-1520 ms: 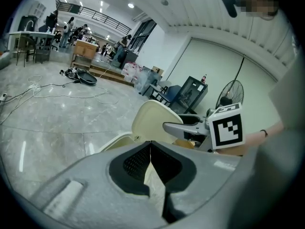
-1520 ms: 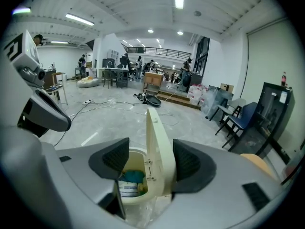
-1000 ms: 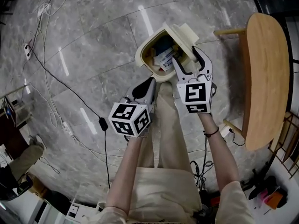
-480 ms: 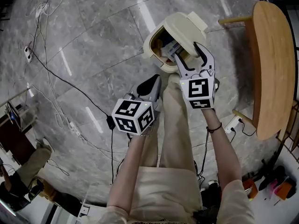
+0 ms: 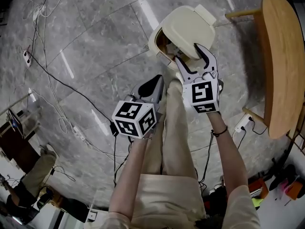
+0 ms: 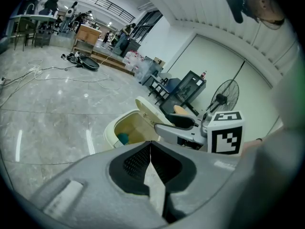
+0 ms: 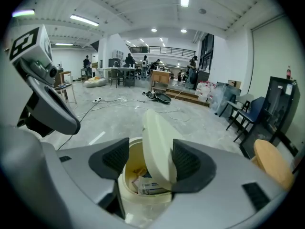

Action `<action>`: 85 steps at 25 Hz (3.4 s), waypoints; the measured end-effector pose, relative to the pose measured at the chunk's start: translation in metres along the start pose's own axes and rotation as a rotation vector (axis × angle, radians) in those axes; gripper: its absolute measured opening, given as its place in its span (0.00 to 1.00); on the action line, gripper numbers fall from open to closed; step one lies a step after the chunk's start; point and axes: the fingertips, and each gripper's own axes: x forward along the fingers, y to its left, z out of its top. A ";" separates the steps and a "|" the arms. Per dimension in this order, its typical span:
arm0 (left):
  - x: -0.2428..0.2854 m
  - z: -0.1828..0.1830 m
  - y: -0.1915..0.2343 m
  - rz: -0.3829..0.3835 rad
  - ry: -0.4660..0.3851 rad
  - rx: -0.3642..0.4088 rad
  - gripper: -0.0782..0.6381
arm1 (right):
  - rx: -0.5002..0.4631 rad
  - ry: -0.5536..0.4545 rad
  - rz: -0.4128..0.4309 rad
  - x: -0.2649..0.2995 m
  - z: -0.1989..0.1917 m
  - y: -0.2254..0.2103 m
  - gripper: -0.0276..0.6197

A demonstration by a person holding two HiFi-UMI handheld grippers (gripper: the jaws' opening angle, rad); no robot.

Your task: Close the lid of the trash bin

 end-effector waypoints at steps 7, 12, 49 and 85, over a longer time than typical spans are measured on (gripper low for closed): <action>0.018 -0.013 0.013 0.020 -0.019 -0.024 0.14 | -0.013 -0.028 0.098 0.012 -0.021 0.025 0.48; 0.029 -0.018 0.017 0.035 -0.026 -0.034 0.14 | 0.055 -0.032 0.199 0.019 -0.035 0.041 0.48; 0.084 -0.029 0.033 0.062 -0.004 -0.062 0.14 | 0.111 0.033 0.247 0.057 -0.081 0.042 0.05; 0.009 0.002 -0.013 0.086 0.071 0.025 0.14 | 0.248 0.130 0.249 -0.032 -0.022 0.040 0.05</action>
